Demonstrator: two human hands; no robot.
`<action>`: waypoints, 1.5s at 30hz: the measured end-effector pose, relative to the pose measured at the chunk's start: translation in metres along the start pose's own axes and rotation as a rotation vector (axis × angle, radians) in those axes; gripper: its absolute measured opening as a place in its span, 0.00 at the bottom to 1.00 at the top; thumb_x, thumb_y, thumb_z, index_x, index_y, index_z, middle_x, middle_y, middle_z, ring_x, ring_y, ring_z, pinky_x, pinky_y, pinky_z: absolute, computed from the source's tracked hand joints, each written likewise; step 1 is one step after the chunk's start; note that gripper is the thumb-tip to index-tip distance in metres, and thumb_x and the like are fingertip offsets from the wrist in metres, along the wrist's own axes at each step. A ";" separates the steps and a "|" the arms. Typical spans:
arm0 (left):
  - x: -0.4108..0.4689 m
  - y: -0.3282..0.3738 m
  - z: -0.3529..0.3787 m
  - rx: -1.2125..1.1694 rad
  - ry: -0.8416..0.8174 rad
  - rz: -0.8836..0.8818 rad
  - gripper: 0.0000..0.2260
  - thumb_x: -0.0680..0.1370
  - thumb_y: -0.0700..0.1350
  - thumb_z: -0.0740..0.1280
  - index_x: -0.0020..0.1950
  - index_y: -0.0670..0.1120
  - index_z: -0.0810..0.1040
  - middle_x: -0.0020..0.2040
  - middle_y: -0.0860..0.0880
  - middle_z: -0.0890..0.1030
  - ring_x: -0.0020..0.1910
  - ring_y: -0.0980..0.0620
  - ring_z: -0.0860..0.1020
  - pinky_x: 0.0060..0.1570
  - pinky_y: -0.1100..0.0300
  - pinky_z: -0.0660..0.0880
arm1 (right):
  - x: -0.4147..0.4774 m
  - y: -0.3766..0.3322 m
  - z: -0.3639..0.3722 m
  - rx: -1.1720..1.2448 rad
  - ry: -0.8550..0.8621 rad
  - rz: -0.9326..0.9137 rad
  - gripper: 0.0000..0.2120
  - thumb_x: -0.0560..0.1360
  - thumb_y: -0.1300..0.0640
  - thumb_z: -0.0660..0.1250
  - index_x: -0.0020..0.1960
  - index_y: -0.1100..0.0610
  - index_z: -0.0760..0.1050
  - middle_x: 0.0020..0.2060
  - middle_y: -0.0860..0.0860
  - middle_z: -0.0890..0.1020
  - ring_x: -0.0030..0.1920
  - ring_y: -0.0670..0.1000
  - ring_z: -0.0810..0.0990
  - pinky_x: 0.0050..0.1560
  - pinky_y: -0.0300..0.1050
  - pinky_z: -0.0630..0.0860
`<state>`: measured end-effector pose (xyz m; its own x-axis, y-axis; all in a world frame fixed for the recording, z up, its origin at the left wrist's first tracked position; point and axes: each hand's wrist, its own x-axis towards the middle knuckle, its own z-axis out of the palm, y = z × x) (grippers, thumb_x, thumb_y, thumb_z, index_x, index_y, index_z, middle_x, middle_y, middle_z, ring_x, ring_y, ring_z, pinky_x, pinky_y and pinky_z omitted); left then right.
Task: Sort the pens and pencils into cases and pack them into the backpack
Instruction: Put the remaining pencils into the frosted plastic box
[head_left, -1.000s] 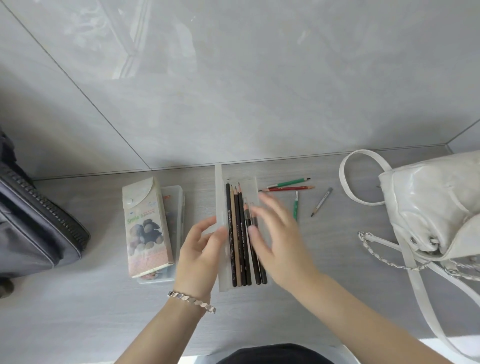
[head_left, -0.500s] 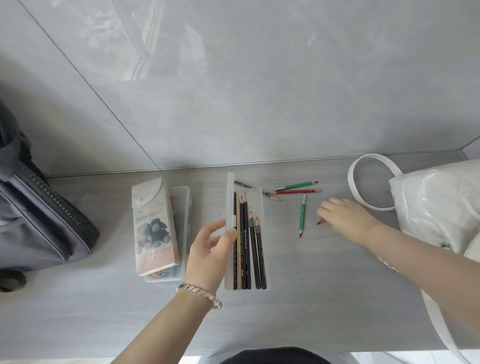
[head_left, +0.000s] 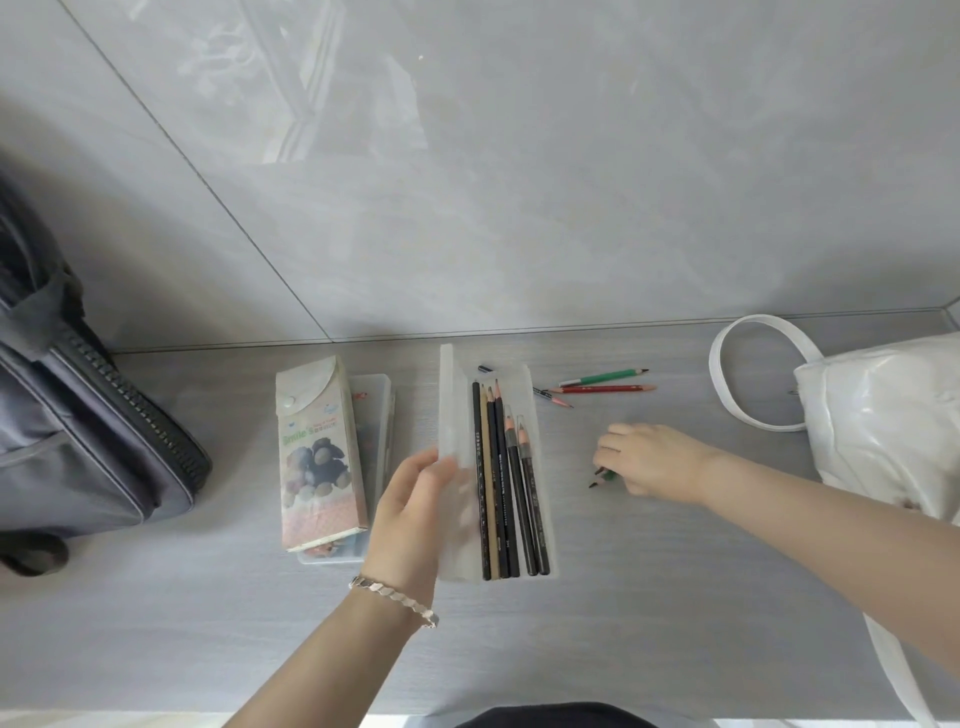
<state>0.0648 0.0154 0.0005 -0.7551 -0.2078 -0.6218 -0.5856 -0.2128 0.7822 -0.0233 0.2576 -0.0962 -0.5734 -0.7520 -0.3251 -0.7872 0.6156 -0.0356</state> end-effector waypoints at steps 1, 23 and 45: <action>0.001 0.000 -0.001 -0.075 -0.028 -0.035 0.15 0.69 0.51 0.66 0.56 0.51 0.76 0.53 0.46 0.82 0.53 0.48 0.80 0.50 0.50 0.78 | 0.000 -0.002 0.001 0.038 -0.019 0.014 0.16 0.53 0.62 0.75 0.41 0.57 0.79 0.36 0.50 0.80 0.39 0.51 0.80 0.29 0.38 0.72; -0.006 -0.005 0.008 0.100 0.088 0.184 0.09 0.73 0.46 0.69 0.46 0.60 0.75 0.50 0.47 0.81 0.45 0.52 0.79 0.53 0.48 0.75 | 0.006 -0.116 -0.074 1.278 0.591 0.826 0.15 0.73 0.56 0.68 0.56 0.52 0.66 0.36 0.48 0.71 0.35 0.45 0.70 0.36 0.29 0.69; 0.001 0.005 0.017 0.102 0.113 0.149 0.08 0.74 0.45 0.68 0.45 0.59 0.75 0.44 0.51 0.81 0.44 0.51 0.78 0.48 0.52 0.75 | 0.028 -0.120 -0.052 1.178 0.789 0.654 0.23 0.75 0.60 0.65 0.68 0.55 0.64 0.66 0.51 0.65 0.68 0.47 0.63 0.68 0.49 0.66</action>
<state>0.0564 0.0301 0.0041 -0.8007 -0.3371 -0.4952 -0.5014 -0.0754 0.8620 0.0438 0.1505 -0.0522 -0.9994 0.0143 -0.0328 0.0357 0.4196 -0.9070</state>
